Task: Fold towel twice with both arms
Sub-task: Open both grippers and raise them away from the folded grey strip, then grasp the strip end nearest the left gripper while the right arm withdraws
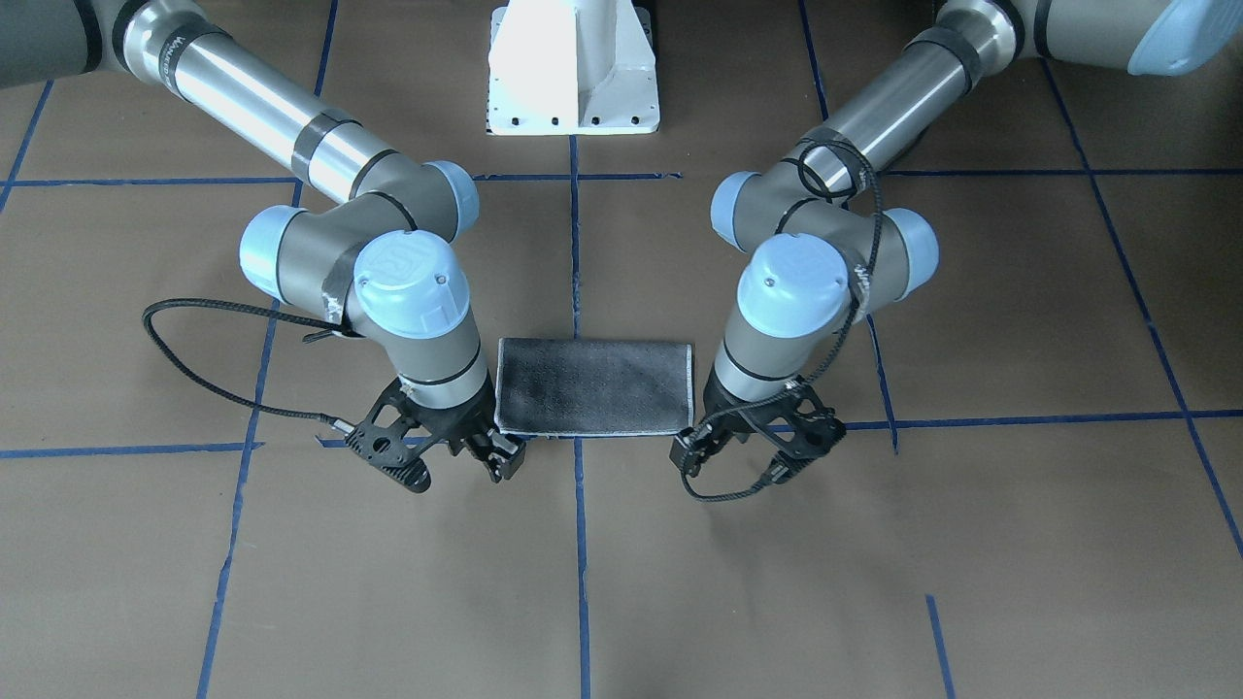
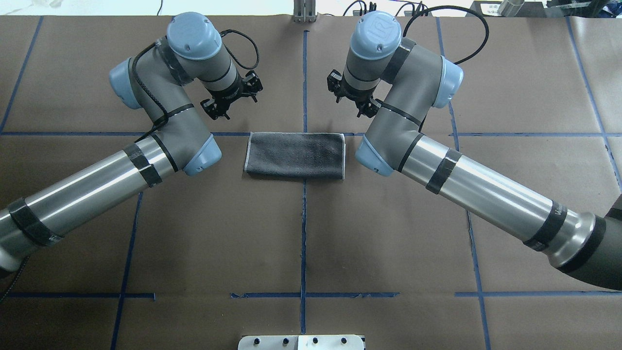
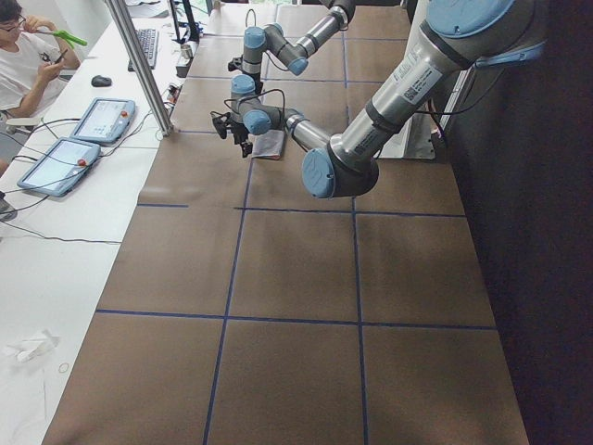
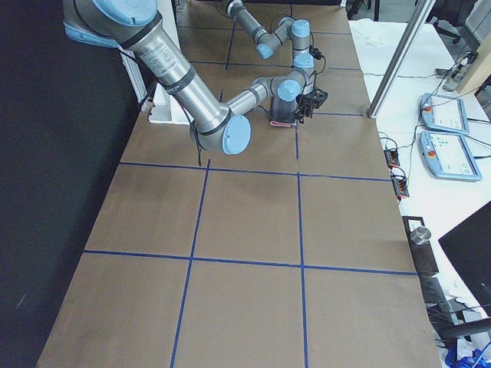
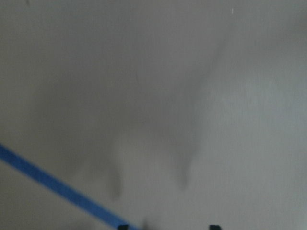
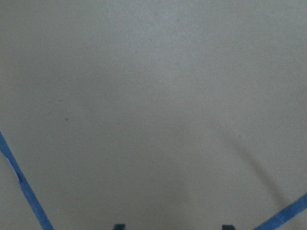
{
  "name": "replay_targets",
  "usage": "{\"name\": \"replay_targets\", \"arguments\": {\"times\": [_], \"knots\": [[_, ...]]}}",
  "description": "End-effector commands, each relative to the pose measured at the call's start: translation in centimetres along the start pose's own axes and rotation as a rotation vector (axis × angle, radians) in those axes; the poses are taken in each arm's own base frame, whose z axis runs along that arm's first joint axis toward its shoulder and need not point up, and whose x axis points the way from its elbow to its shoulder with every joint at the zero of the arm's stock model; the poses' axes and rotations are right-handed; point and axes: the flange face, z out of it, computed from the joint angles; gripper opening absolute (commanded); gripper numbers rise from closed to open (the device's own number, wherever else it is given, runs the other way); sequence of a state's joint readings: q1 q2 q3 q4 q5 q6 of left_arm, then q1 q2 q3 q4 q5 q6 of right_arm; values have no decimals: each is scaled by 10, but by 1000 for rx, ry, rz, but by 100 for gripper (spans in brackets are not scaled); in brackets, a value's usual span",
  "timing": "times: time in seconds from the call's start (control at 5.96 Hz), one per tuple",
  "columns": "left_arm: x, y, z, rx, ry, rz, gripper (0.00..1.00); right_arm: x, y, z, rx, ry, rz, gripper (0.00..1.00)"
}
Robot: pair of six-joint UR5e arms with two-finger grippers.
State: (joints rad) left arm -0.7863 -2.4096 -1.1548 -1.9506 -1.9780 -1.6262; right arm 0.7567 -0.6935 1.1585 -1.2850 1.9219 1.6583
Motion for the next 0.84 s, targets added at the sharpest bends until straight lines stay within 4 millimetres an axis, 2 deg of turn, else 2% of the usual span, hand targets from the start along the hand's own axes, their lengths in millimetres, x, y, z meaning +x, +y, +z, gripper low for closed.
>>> {"name": "replay_targets", "arguments": {"times": [0.0,0.17,0.34,0.5,0.67], "knots": [[-8,-15,-5,-47,42,16,100,0,-27,-14,-40,-7,-47,100],[-23,-2,-9,-62,69,31,100,12,-51,-24,-91,-6,-48,100],[-44,44,-3,-114,41,6,100,39,-71,-31,-110,5,-76,100],[-48,63,-4,-122,17,-77,98,58,-78,-43,-107,54,-156,100],[-44,88,0,-135,-14,-123,90,64,-84,-59,-105,87,-202,100]]}}
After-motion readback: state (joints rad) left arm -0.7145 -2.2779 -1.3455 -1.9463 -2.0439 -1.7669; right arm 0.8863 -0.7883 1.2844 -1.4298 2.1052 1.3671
